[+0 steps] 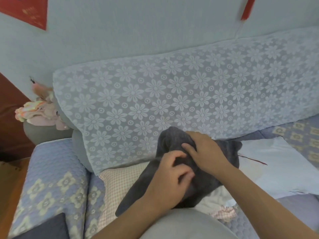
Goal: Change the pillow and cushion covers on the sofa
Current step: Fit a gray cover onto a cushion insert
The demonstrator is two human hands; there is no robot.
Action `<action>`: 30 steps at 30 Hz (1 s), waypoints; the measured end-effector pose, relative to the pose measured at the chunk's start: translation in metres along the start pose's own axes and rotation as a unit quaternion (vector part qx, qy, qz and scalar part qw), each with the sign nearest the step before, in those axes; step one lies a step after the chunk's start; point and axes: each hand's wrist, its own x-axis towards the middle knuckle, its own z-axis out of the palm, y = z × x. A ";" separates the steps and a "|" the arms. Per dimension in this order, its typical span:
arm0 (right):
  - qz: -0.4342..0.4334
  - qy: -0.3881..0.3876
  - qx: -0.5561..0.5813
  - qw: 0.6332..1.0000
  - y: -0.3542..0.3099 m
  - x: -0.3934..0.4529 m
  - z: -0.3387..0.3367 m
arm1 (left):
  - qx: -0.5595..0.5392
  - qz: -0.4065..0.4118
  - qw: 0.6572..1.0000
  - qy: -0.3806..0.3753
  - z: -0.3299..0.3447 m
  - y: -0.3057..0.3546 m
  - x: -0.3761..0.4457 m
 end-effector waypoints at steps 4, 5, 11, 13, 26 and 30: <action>0.056 0.062 0.119 0.989 0.020 -0.006 -0.004 | -0.128 -0.209 0.964 0.108 -0.017 -0.025 0.012; 0.064 0.068 0.145 0.985 0.022 -0.008 -0.005 | -0.127 -0.232 0.960 0.090 -0.019 -0.031 0.018; 0.063 0.074 0.193 0.976 0.011 -0.015 -0.004 | -0.141 -0.221 0.965 0.020 -0.017 -0.031 0.049; 0.066 0.077 0.203 0.974 0.009 -0.016 -0.004 | -0.115 -0.208 0.969 0.067 -0.013 -0.027 0.050; 0.075 0.072 0.231 0.967 0.005 -0.019 -0.006 | -0.233 -0.221 0.945 -0.056 -0.030 -0.032 0.057; 0.073 0.065 0.232 0.968 0.004 -0.018 -0.006 | -0.241 -0.180 0.949 -0.093 -0.038 -0.027 0.062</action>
